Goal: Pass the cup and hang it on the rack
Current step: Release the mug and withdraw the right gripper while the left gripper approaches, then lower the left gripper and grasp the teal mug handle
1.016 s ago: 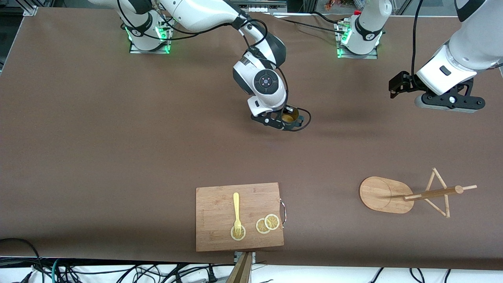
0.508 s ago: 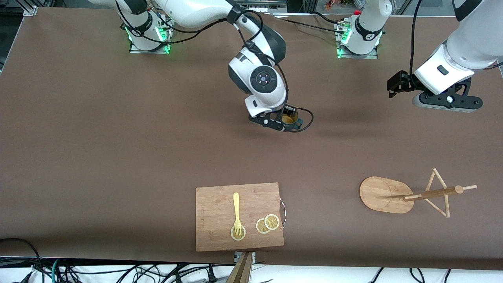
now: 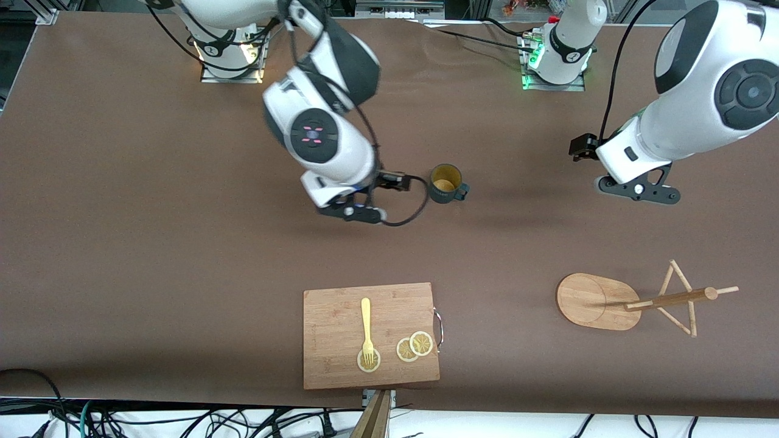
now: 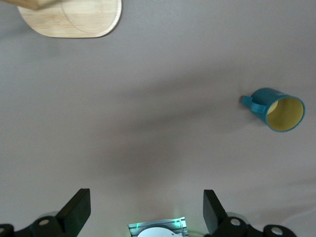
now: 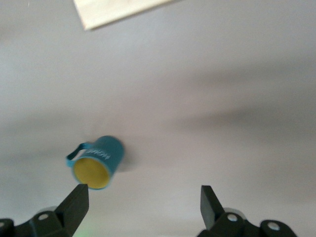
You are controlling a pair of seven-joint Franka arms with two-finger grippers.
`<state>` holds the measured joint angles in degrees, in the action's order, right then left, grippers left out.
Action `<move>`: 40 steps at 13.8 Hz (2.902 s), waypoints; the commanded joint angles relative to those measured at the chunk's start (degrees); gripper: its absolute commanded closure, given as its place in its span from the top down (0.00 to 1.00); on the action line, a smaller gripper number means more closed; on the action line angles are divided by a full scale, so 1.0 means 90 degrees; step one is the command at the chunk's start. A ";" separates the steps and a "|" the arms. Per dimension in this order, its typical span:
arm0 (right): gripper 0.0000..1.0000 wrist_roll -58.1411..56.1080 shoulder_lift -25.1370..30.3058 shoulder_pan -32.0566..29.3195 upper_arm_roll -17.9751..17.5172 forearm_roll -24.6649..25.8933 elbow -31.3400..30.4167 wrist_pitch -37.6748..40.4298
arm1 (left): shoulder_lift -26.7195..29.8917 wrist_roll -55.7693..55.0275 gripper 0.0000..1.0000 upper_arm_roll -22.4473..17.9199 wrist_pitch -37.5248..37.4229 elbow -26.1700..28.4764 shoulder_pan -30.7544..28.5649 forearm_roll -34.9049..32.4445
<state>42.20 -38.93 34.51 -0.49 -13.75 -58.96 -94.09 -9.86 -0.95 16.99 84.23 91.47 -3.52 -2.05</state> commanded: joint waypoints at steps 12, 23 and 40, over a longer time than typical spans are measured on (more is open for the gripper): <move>1.00 -0.3692 0.1725 -0.2808 -0.0102 0.1517 -0.0497 0.1313 | -0.0495 0.6654 1.00 -0.0004 0.3177 0.2462 -0.0449 0.2228; 1.00 -0.4621 0.3827 -0.4322 -0.0112 0.1684 -0.2598 0.1041 | -0.1091 1.1603 1.00 0.0582 0.5288 0.3449 -0.0264 0.4490; 1.00 -0.5197 0.3974 -0.4587 -0.0131 0.1879 -0.2804 0.1060 | -0.2566 1.8329 0.59 0.0621 0.4959 0.4036 -0.0331 0.9632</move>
<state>-3.26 -3.55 -5.65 -0.70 2.99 -83.41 -83.73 -32.50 157.08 22.42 131.23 128.23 -5.03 82.14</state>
